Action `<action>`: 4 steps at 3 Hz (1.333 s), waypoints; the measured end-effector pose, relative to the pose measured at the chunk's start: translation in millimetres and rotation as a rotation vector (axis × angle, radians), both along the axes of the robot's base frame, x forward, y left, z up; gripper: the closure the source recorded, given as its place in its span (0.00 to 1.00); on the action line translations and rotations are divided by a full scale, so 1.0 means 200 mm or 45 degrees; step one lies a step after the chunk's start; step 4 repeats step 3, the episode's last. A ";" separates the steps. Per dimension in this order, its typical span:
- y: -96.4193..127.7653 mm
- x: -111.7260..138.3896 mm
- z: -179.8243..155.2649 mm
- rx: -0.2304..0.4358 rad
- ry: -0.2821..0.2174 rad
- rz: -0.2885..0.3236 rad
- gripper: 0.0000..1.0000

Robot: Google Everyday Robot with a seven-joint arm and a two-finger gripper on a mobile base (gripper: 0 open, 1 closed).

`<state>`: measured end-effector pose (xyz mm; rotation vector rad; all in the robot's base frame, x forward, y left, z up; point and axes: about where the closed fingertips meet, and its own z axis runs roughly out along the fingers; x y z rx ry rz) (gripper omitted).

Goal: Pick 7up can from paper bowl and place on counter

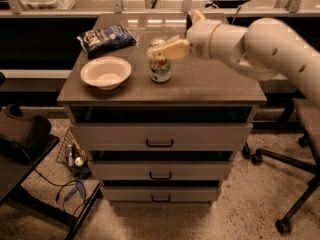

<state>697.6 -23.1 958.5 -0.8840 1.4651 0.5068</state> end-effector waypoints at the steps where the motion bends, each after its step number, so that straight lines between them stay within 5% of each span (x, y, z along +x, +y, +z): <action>1: -0.27 -0.09 0.21 -0.015 -0.035 -0.102 0.00; 3: -0.96 -0.52 0.34 0.020 -0.027 -0.506 0.00; 4: -0.96 -0.52 0.34 0.020 -0.027 -0.506 0.00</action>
Offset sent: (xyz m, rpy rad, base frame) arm -0.1301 -0.2697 0.0858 -0.0047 -0.0192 -0.4985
